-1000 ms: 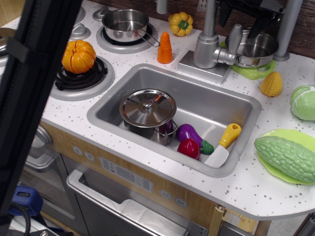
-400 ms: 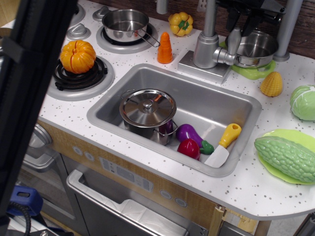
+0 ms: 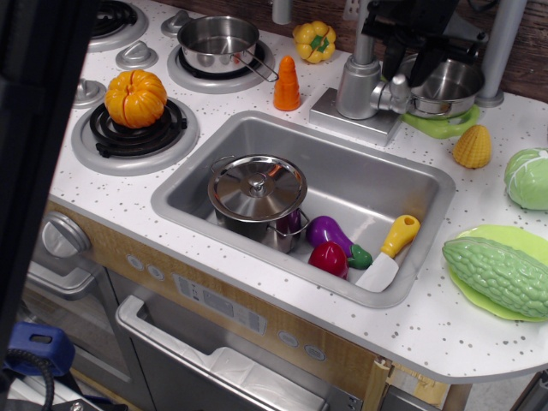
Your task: Turn lever vertical to front
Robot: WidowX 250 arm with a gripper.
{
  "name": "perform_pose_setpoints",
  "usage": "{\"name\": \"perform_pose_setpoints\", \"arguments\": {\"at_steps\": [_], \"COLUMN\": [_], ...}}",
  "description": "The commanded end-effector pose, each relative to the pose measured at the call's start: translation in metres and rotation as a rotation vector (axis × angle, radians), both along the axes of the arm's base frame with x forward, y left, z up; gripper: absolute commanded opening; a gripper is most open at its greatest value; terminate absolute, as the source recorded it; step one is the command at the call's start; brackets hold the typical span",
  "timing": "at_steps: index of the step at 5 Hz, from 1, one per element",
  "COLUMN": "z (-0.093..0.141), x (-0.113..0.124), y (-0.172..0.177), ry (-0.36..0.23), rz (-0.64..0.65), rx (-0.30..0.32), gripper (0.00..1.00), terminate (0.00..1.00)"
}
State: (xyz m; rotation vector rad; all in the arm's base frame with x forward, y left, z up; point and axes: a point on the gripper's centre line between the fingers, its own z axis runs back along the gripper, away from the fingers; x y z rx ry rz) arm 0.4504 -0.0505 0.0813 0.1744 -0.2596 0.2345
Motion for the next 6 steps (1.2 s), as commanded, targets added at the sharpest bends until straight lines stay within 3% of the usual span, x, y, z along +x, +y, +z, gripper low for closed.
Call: {"name": "perform_pose_setpoints", "arguments": {"at_steps": [1, 4, 5, 6], "z": [0.022, -0.010, -0.012, 0.003], "x": [-0.009, -0.013, -0.011, -0.013], "y": [-0.013, -0.010, -0.008, -0.008], "ry": [-0.051, -0.049, -0.046, -0.018], "rz": [-0.012, -0.017, -0.025, -0.030], "rx": [-0.091, -0.179, -0.182, -0.150], "gripper": [0.00, 0.00, 0.00, 1.00], "terminate": [0.00, 0.00, 0.00, 0.00]}}
